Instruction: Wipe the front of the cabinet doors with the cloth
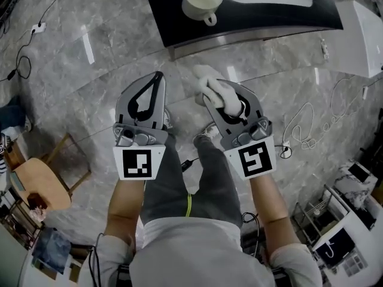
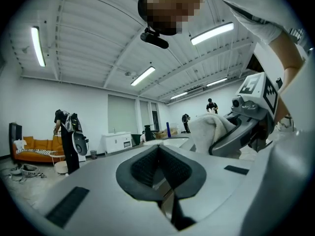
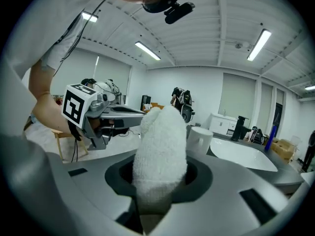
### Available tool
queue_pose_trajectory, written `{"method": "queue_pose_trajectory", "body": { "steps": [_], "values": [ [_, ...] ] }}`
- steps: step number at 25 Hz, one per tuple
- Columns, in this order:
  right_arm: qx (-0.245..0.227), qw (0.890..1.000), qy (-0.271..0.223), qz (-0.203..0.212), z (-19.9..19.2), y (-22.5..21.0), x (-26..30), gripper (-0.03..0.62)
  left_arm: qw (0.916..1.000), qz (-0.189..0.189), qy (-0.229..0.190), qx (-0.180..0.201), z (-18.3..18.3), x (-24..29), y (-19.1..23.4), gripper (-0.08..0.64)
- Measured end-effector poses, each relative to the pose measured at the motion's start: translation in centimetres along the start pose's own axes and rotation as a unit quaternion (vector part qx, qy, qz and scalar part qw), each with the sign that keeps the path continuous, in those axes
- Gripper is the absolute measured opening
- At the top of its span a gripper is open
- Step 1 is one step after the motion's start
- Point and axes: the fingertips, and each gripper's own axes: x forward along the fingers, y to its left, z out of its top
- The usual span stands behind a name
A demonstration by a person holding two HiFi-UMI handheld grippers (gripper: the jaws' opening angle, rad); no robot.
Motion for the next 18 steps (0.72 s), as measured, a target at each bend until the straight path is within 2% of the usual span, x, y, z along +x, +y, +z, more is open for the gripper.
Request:
{"method": "queue_pose_trajectory", "body": {
  "steps": [4, 9, 14, 18],
  "values": [
    [-0.009, 1.0, -0.017, 0.009, -6.0, 0.3, 3.3, 0.135, 0.9999, 0.005, -0.008, 0.013, -6.1, 1.4, -1.8, 0.018],
    [-0.023, 0.999, -0.039, 0.018, -11.8, 0.1, 6.6, 0.135, 0.9991, 0.004, -0.022, 0.036, -11.4, 2.9, -4.1, 0.018],
    [-0.056, 0.997, -0.05, 0.03, -15.6, -0.3, 10.0, 0.135, 0.9976, -0.005, -0.022, 0.066, -16.1, 4.6, -5.5, 0.018],
    [-0.074, 0.994, -0.078, 0.036, -16.6, -0.1, 11.8, 0.135, 0.9956, -0.002, -0.037, 0.086, -18.4, 5.0, -5.7, 0.018]
  ]
}}
